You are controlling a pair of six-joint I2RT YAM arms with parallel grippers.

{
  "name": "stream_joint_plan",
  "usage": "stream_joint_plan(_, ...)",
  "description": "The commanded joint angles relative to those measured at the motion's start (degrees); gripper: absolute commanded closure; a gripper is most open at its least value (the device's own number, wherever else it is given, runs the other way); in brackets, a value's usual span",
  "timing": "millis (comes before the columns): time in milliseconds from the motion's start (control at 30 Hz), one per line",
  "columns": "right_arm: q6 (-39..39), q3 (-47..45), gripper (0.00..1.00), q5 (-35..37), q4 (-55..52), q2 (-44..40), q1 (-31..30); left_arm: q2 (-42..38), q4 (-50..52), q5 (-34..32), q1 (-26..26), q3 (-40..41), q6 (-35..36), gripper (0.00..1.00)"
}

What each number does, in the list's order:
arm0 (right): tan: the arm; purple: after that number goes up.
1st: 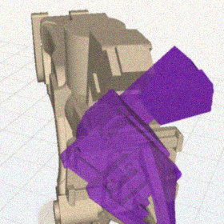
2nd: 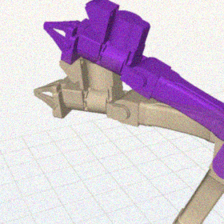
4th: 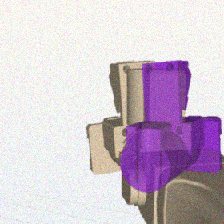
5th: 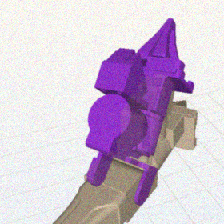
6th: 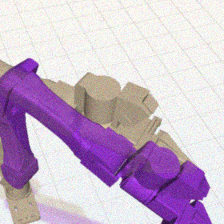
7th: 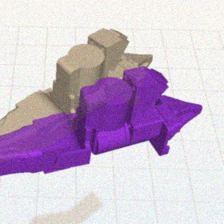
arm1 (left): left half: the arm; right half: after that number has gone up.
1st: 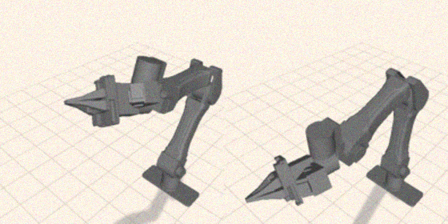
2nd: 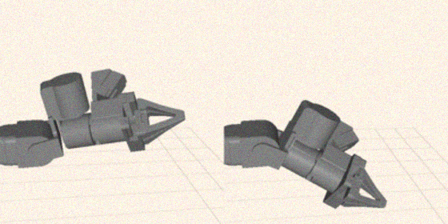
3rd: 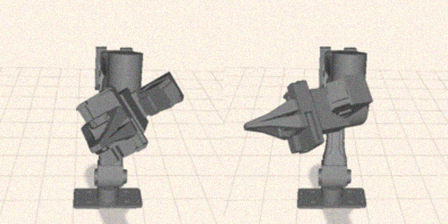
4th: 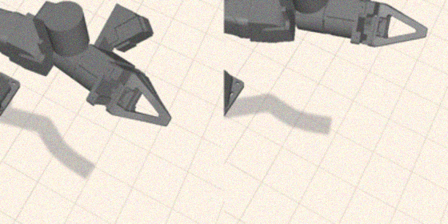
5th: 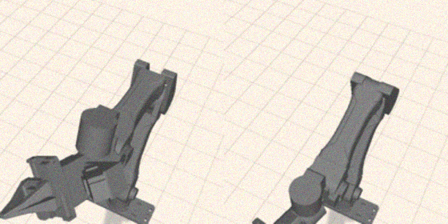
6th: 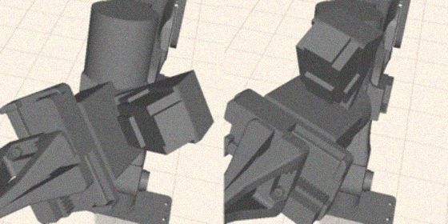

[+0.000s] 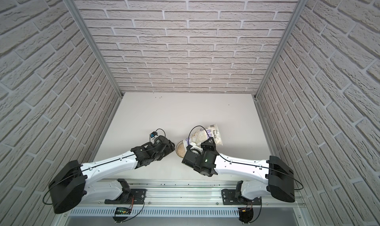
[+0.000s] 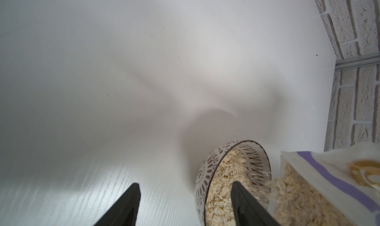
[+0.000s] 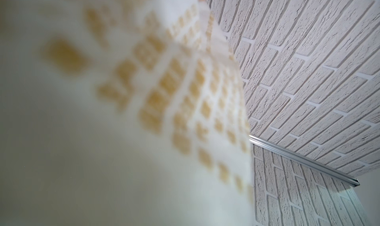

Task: Pour the oats into the breakfast bowl
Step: Pour the oats into the bowl.

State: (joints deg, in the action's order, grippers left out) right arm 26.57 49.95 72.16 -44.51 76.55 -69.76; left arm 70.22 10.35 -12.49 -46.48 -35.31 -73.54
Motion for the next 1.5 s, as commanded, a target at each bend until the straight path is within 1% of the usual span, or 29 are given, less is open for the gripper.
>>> stream_joint_plan(0,-8.02,3.66,0.97,7.54,-1.95,0.43,-0.12,-1.64,-0.18,-1.53,-0.24,1.04,-0.39,0.28)
stream_joint_plan(133,-7.1,2.57,0.97,6.57,-1.41,-0.13,-0.02,-1.43,0.09,-1.36,-0.2,0.64,-0.33,0.28)
stream_joint_plan(267,-10.81,3.02,0.97,0.9,-3.54,-3.06,0.18,-1.43,0.2,-1.21,-0.26,0.63,-0.4,0.28)
stream_joint_plan(367,-11.36,2.44,0.96,-1.28,-3.55,-4.84,0.28,-1.87,0.27,-1.12,-0.19,0.85,-0.72,0.28)
stream_joint_plan(500,-15.32,3.57,0.97,-5.1,-6.51,-5.32,1.04,-2.8,0.7,-1.04,-0.21,0.69,-0.59,0.28)
stream_joint_plan(700,-18.67,3.7,0.97,-7.6,-8.07,-3.72,2.25,-5.66,1.95,-1.35,-0.24,0.68,-0.67,0.28)
stream_joint_plan(800,-19.56,3.02,0.97,-9.95,-7.42,-4.76,3.32,-7.88,3.16,-2.13,-0.2,0.72,-0.1,0.27)
stream_joint_plan(900,-19.64,3.14,0.97,-10.34,-7.84,-5.72,4.01,-9.52,4.26,-3.02,-0.19,0.55,0.2,0.27)
stream_joint_plan(1133,-18.06,3.68,0.97,-12.58,-5.46,-10.09,5.21,-11.58,6.86,-3.67,-0.15,-1.73,1.46,0.26)
stream_joint_plan(1367,-18.1,7.45,0.97,-20.31,-2.75,-16.49,6.88,-13.48,9.95,-5.47,0.14,-4.48,2.94,0.26)
stream_joint_plan(1467,-20.92,9.99,0.97,-24.31,-1.72,-20.17,8.92,-14.52,10.96,-6.26,0.41,-5.79,4.16,0.26)
